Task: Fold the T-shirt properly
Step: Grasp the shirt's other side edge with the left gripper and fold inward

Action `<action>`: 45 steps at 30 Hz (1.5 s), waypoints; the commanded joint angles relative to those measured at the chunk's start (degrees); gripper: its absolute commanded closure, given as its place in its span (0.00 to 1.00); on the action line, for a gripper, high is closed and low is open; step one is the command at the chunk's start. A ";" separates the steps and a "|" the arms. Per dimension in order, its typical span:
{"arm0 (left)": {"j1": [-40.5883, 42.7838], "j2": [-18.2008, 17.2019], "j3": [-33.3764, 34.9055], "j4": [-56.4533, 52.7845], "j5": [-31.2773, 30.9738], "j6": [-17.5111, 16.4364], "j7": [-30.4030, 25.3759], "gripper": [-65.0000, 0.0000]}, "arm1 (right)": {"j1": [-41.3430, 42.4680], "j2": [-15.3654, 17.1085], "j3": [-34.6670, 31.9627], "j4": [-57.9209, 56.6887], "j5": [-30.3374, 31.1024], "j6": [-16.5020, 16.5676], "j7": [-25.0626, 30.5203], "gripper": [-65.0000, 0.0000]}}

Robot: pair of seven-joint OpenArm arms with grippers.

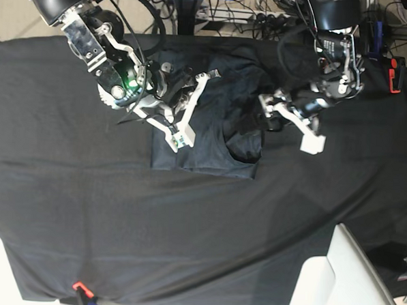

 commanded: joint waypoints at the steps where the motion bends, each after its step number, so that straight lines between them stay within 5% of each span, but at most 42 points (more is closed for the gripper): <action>1: -0.14 -0.51 1.23 -1.11 -0.22 -0.49 -0.57 0.18 | 0.92 -0.14 0.37 1.03 0.49 0.33 0.97 1.00; 10: -1.46 -1.12 2.38 -6.73 -0.40 -0.49 -4.00 0.53 | 0.84 2.24 0.46 1.03 0.58 0.33 3.52 1.00; 16: -2.34 -1.12 2.99 -6.91 -0.31 -0.49 -4.08 1.00 | 0.66 2.50 0.46 1.12 0.67 0.33 5.28 1.00; 24: -3.22 -1.12 3.17 -6.38 -0.31 -0.49 -3.38 1.00 | 0.84 2.59 0.55 2.35 0.67 0.33 5.37 1.00; 35: -3.13 -5.87 5.54 -0.14 -0.22 -0.49 5.67 1.00 | -0.13 2.59 9.87 2.35 0.67 2.00 5.37 1.00; 37: -3.57 -8.07 9.06 0.12 -0.22 -0.49 5.67 1.00 | -0.22 2.50 11.27 2.26 0.67 4.11 5.37 1.00; 45: -8.41 -14.40 24.00 0.12 -0.22 -0.49 5.23 1.00 | -1.27 1.09 19.63 1.73 0.40 3.94 5.28 1.00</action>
